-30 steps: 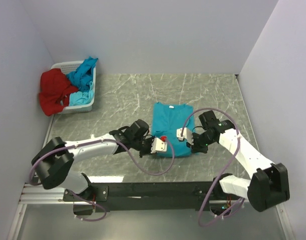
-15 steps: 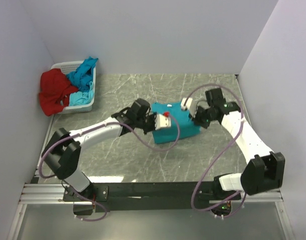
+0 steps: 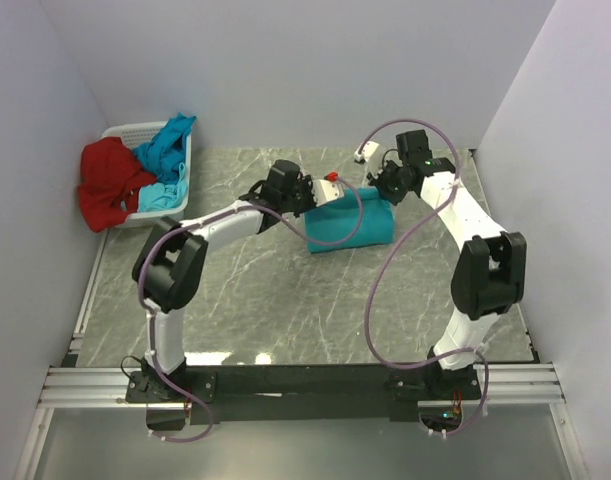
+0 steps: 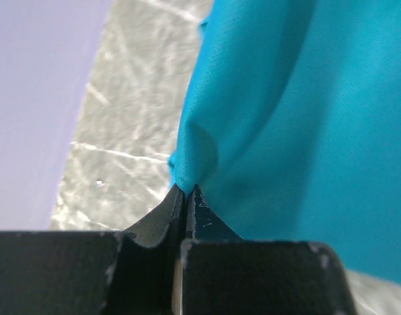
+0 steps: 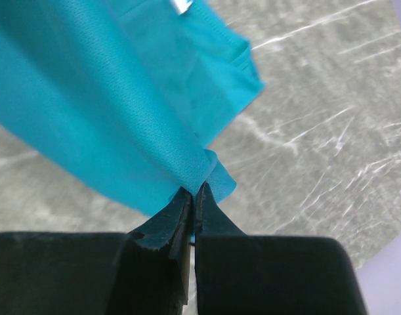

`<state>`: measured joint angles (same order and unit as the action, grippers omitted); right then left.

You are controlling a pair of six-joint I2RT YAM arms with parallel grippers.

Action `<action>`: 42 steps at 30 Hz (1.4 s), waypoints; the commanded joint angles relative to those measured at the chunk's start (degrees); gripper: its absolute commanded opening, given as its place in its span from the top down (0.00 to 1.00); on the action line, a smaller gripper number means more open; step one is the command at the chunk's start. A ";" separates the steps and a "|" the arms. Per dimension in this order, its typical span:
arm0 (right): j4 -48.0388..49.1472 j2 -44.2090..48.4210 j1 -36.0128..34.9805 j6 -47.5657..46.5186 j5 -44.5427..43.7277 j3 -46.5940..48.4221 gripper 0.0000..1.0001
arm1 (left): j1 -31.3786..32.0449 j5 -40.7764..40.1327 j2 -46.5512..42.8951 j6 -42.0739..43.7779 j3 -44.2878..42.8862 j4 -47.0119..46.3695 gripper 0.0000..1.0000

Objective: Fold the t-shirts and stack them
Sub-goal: Fold the tshirt

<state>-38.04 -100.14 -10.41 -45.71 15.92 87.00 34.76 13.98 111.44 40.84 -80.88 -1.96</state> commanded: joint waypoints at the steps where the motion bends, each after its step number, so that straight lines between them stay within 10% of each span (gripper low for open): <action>1: 4.99 -2.78 1.10 2.82 -2.12 4.93 1.00 | -0.66 -5.35 2.73 -0.58 -4.89 -6.83 1.00; 30: 10.53 -17.72 1.10 8.71 -7.92 15.38 1.00 | -3.21 -10.81 18.19 -3.13 -19.13 -6.04 0.98; 31: 10.71 -18.16 1.10 9.67 -8.53 15.74 1.00 | -3.21 -11.60 18.81 -3.66 -20.70 -5.87 0.93; 35: 18.59 -20.18 0.66 18.10 -20.55 16.27 0.26 | -3.21 -29.10 22.50 -15.68 -28.26 -6.40 0.26; 38: 23.54 -20.54 0.92 24.34 -26.90 16.36 0.19 | -3.39 -40.31 22.25 -23.41 -33.98 -6.05 0.02; 42: 19.34 -18.61 2.85 30.15 -21.83 16.98 0.21 | -4.09 -41.15 12.27 -30.71 -31.46 -1.31 0.01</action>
<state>-20.14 -121.16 -9.37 -23.00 -5.23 101.23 31.35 -20.38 133.43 19.81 -111.20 -4.97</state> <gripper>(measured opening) 0.794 0.992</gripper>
